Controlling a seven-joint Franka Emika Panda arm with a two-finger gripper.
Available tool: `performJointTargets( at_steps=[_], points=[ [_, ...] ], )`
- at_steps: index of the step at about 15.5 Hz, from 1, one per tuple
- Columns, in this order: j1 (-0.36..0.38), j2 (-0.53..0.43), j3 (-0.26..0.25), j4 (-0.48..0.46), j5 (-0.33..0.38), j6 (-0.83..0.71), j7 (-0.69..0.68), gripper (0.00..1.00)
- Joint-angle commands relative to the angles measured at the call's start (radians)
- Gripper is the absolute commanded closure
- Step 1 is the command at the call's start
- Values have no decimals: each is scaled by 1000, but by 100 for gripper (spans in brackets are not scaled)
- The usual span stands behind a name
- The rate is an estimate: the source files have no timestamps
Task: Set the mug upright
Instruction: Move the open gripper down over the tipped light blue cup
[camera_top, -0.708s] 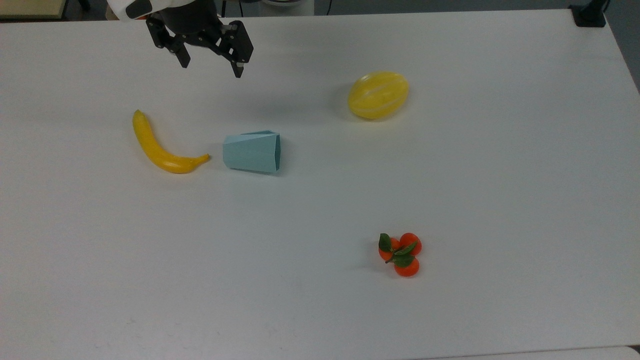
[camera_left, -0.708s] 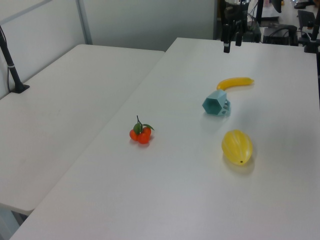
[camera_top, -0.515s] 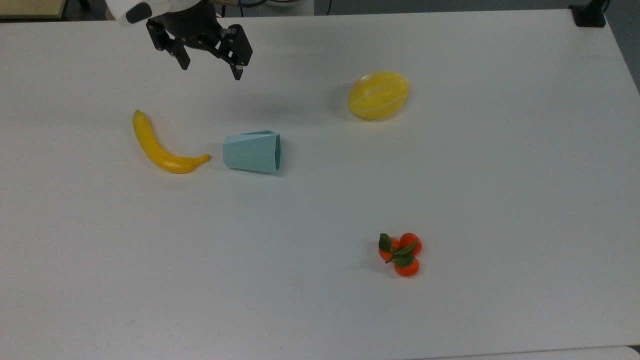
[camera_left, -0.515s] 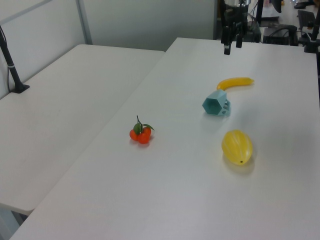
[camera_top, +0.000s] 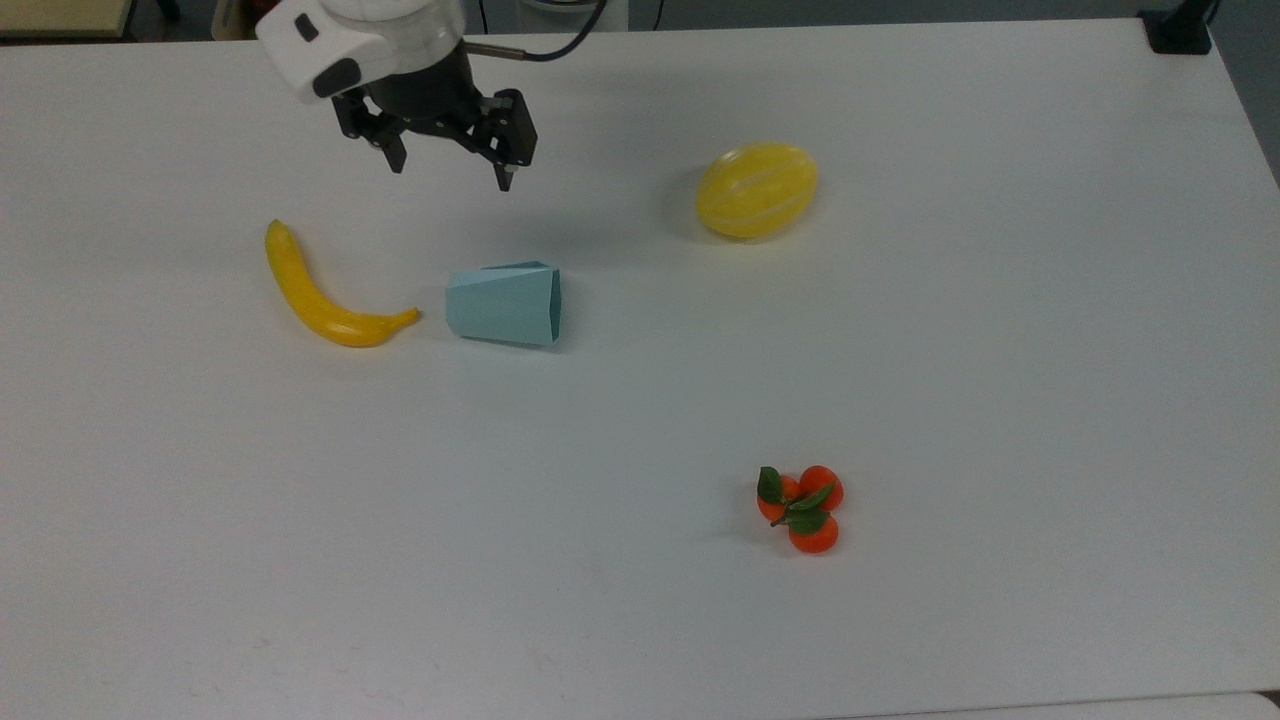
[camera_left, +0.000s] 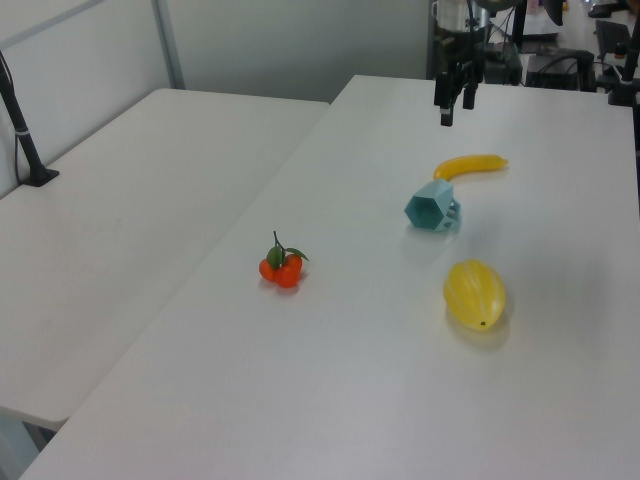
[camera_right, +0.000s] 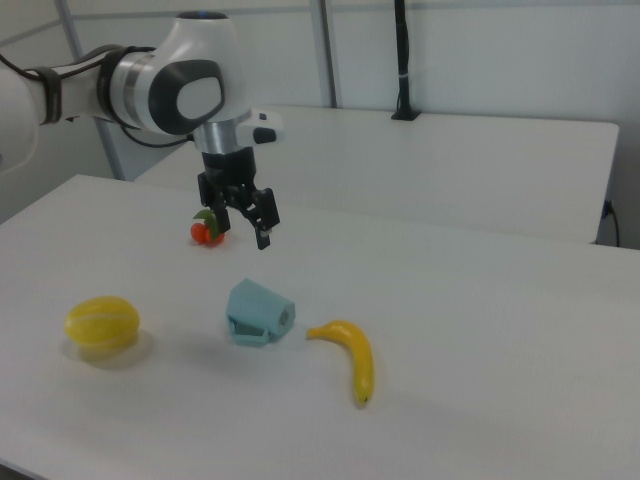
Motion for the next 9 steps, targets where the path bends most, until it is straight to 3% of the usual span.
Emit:
performJointTargets(
  at_steps=[1, 5, 9],
  points=[
    [100, 25, -19, -4, -96, 29, 28, 0],
    [204, 105, 18, -8, -357, 29, 169, 0],
    [224, 145, 37, -28, -490, 25, 212, 0]
  ],
)
